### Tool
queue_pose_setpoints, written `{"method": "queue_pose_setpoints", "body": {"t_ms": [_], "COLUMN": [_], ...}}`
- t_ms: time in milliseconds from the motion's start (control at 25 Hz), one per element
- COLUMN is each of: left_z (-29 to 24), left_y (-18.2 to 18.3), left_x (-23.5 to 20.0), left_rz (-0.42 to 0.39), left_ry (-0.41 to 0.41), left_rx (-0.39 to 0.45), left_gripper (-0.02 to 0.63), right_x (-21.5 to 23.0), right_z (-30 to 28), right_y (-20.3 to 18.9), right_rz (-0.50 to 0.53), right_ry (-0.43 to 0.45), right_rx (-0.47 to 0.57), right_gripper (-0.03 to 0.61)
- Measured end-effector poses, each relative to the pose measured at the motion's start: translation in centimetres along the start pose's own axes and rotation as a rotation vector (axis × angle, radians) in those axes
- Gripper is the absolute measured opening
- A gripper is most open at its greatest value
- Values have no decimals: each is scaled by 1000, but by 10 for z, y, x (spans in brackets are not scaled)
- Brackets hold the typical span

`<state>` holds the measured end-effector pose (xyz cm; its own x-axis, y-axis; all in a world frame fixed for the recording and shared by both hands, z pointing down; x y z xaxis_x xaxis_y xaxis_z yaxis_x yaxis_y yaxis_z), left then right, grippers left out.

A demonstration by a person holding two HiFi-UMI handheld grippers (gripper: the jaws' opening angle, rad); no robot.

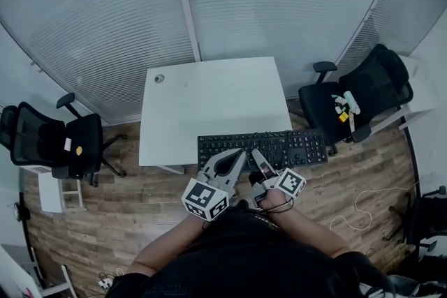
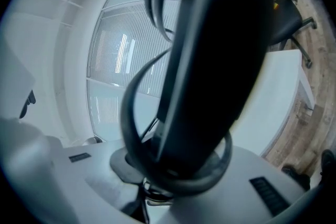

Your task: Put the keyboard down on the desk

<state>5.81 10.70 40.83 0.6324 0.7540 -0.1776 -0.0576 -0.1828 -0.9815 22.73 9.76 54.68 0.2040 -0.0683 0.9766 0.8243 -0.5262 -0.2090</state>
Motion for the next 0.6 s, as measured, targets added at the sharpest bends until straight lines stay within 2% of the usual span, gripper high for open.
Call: {"method": "queue_pose_setpoints", "body": {"t_ms": [280, 600], "left_z": [-7, -4], "left_y": [9, 32], "left_x": [-34, -102], "left_rz": [-27, -52], "left_ry": [-11, -16], "left_rx": [4, 17], "left_gripper": [15, 15], "right_x": [-3, -20], "right_z": [-38, -112], "right_y": [5, -8], "right_rz": [27, 21], "right_ry": [22, 63], "right_rx": [4, 3], "right_gripper": [103, 103]}}
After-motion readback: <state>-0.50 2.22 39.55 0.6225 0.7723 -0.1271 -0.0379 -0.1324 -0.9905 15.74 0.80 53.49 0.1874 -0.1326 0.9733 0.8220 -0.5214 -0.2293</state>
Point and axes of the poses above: the fingertips, and each gripper's own axes: z backward along the fingers, x to its right, y out of its top, the point moved 8 cm from there along z, backward along the fingers, and after that the axes turned 6 degrees about -z, right-handed, at the moved point
